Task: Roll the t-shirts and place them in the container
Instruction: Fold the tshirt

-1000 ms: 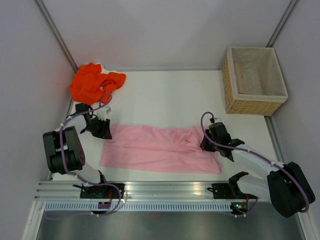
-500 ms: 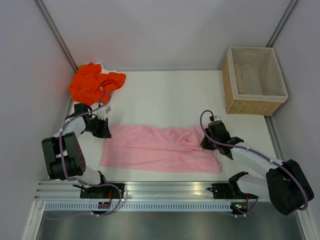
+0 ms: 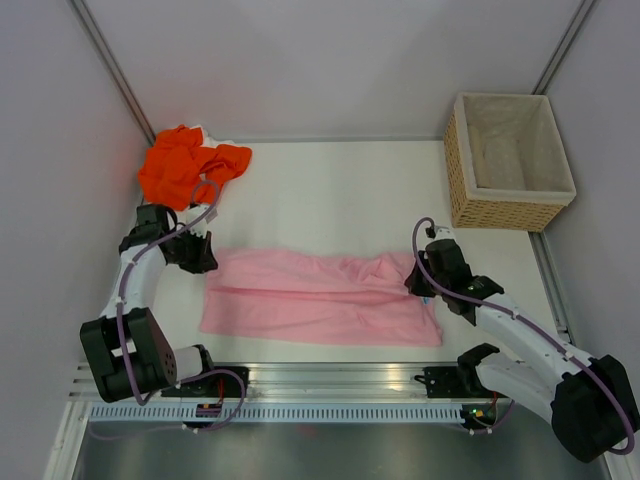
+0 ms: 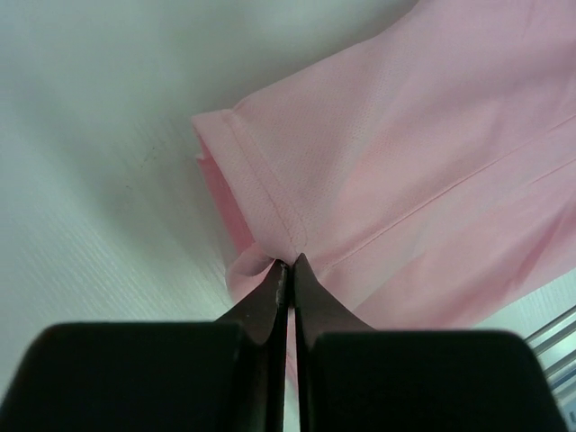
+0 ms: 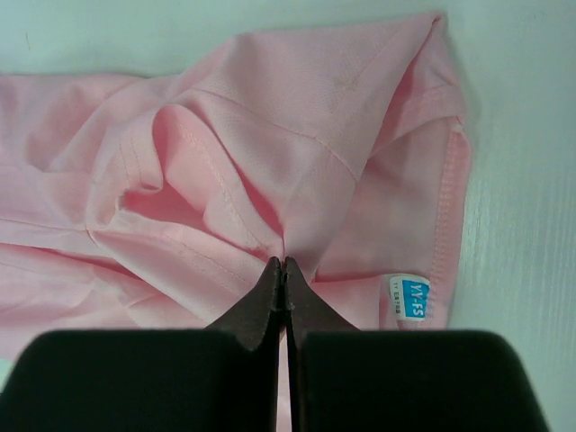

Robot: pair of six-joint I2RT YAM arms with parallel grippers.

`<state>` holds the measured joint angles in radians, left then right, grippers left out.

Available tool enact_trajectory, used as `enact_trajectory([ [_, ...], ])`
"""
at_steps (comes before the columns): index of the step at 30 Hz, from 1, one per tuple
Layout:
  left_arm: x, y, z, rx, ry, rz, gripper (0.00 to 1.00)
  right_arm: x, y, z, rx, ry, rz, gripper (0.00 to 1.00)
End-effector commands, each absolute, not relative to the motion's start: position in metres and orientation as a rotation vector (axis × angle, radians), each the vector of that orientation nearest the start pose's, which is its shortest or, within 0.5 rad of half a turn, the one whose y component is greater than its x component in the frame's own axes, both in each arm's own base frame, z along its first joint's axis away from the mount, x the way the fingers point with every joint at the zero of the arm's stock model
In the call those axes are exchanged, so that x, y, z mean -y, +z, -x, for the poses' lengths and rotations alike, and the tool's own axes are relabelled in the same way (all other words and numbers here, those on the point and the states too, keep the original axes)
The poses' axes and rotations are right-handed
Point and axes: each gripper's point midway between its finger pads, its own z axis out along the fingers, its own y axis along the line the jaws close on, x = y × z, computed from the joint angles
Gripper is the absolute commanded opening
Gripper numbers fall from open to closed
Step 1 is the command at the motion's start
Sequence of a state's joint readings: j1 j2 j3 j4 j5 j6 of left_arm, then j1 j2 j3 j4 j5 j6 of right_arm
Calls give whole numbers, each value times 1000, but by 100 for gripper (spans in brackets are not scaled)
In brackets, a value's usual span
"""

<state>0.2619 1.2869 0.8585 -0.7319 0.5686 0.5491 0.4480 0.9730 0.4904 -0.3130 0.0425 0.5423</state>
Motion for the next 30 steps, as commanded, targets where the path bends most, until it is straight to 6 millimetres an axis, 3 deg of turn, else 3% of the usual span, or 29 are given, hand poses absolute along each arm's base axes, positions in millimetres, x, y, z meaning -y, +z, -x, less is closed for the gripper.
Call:
enact_trajectory([
  [1, 1, 88, -255, -2476, -411, -567, 2, -127, 61, -221, -2451, 428, -131, 3],
  [3, -4, 69, -245, -2533, -389, -572, 2, -130, 59, -219, -2453, 455, -145, 14],
  [4, -5, 63, -244, -2546, -384, -584, 2, -129, 56, -218, -2459, 451, -164, 27],
  [7, 3, 52, -238, -2563, -472, -593, 3, -128, 62, -224, -2445, 434, -162, 37],
  [11, 9, 55, -243, -2535, -514, -603, 7, -136, 80, -240, -2383, 451, -100, 37],
  [14, 7, 56, -245, -2530, -506, -600, 8, -145, 83, -252, -2362, 474, -59, 39],
  [18, 7, 54, -244, -2540, -510, -591, 8, -171, 79, -271, -2406, 531, -8, 40],
  [22, 4, 54, -244, -2550, -484, -586, 8, -204, 75, -274, -2424, 630, 20, 41],
  [30, 5, 57, -247, -2541, -490, -582, 8, -208, 54, -285, -2434, 621, -77, 47],
])
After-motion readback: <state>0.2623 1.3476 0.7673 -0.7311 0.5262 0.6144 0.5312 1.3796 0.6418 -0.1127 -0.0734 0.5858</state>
